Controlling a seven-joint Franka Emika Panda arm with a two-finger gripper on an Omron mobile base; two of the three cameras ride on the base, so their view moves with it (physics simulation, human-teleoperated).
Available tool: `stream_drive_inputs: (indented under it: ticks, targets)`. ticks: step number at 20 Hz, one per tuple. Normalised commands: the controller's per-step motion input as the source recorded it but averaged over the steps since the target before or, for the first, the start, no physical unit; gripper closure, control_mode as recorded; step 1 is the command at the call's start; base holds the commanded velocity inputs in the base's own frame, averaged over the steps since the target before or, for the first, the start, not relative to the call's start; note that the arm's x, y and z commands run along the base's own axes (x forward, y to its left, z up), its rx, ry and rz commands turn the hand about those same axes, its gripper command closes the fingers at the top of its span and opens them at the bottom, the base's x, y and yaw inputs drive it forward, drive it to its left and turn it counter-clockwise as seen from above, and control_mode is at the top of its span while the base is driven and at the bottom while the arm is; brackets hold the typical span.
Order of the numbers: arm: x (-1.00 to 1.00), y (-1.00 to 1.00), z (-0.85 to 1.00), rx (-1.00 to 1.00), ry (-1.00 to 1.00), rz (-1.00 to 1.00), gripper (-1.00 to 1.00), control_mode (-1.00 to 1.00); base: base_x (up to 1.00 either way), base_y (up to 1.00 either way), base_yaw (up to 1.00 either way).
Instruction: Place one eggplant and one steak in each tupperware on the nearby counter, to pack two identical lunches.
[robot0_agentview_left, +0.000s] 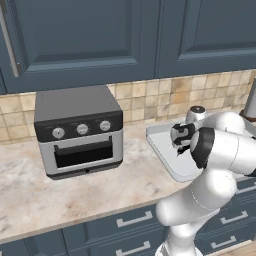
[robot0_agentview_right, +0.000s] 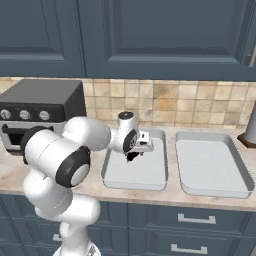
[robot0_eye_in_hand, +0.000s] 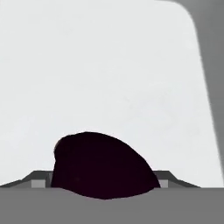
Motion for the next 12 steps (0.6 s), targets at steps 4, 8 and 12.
stream_drive_inputs:
  ticks: [4, 8, 12]
  targets:
    - [-0.34, -0.04, 0.13, 0.05, 0.0, 0.0, -1.0, -1.0, 0.0, 0.0, 0.0]
    - [-0.9, -0.19, 0.42, 0.11, -0.04, -0.06, -1.0, -1.0, 0.0, 0.0, 0.0]
    - [-1.0, -0.03, 0.5, 0.02, -0.31, -0.04, -1.0, -1.0, 0.0, 0.0, 0.0]
